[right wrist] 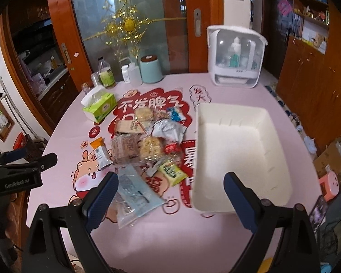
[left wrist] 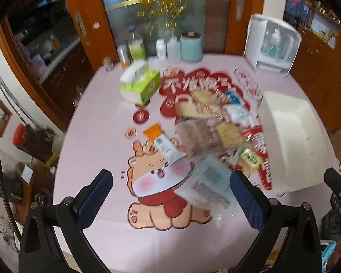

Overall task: Organize snacks
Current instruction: 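Grasp the orange-and-silver snack bar with the left tool while the right tool grasps the blue-and-white bag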

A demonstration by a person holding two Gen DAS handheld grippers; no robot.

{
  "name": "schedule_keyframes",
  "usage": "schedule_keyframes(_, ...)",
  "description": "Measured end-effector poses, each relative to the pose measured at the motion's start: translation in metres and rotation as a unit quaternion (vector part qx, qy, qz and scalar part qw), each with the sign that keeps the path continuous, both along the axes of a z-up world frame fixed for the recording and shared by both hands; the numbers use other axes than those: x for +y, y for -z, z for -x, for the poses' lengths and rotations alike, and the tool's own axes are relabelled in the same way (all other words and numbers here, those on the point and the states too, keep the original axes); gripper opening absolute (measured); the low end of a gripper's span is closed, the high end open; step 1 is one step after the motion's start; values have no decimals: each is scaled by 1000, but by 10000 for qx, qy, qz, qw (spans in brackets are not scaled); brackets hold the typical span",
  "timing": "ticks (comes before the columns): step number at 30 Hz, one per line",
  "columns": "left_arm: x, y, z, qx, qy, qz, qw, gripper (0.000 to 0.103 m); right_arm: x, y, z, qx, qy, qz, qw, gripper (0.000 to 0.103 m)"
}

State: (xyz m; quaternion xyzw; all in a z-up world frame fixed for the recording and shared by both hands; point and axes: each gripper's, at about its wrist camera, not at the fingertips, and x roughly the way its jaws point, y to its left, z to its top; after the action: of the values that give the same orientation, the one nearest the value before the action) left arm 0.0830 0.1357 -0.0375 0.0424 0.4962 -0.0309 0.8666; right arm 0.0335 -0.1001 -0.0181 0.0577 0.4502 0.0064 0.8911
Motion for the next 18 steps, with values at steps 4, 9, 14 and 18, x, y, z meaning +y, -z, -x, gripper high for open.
schedule_keyframes(4,29,42,-26,448,143,79,9989,102,29,25,-13,115,-227,53,9997,95)
schedule_keyframes(9,57,99,-60,965,292,204,9947,102,59,73,-31,376,-723,-152,9966,95)
schedule_keyframes(14,75,141,-101,1315,50,647,9892,102,81,122,-50,649,-1187,-349,9902,95)
schedule_keyframes(18,82,166,-136,1431,-449,880,9848,102,99,154,-64,605,-1709,196,9832,95)
